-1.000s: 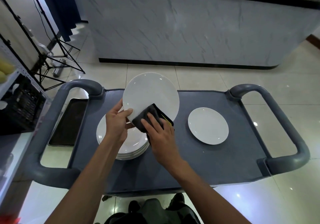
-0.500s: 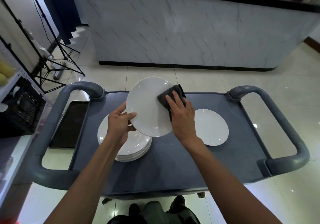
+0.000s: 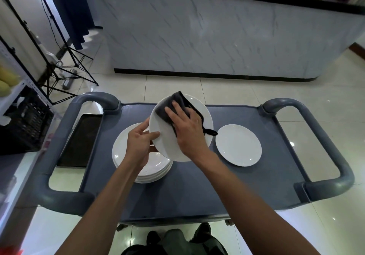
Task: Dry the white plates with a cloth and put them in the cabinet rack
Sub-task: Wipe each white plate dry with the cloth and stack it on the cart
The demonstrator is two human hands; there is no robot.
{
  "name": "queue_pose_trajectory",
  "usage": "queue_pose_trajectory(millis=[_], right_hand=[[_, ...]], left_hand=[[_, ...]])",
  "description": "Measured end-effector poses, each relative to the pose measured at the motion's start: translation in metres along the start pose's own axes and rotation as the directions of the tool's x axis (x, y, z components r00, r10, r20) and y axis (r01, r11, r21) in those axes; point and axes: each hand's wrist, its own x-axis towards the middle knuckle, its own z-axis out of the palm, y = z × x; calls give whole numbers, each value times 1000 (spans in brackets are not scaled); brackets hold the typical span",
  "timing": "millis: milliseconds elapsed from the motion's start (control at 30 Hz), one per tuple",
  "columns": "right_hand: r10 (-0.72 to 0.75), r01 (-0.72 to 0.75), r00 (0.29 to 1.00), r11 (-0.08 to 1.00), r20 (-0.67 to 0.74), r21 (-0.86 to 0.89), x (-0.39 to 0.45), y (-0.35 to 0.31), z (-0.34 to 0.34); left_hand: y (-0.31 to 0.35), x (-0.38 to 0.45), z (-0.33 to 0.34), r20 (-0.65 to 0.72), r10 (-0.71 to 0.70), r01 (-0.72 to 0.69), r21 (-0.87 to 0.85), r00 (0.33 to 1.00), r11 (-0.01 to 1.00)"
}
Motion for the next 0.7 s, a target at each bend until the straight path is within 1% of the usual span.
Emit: queue_pose_trajectory(millis=[167, 300, 367, 500, 600, 700], right_hand=[[-43, 45, 998, 998, -54, 33, -29, -7, 14], [-67, 68, 993, 998, -97, 10, -44, -6, 18], [-27, 26, 995, 1000, -97, -8, -41, -4, 15], [116, -116, 987, 993, -111, 6, -20, 6, -1], [152, -154, 981, 988, -124, -12, -6, 17, -16], [231, -233, 965, 972, -127, -5, 5, 24, -28]], left_hand=[[1, -1, -7, -10, 20, -20, 29, 1000, 999], [-2, -3, -5, 4, 41, -41, 53, 999, 998], [-3, -4, -3, 20, 23, -24, 39, 1000, 999], [-3, -5, 1, 41, 8, -10, 53, 999, 999], [-4, -6, 1, 43, 9, -12, 55, 999, 998], [-7, -8, 1, 48, 19, -21, 44, 999, 999]])
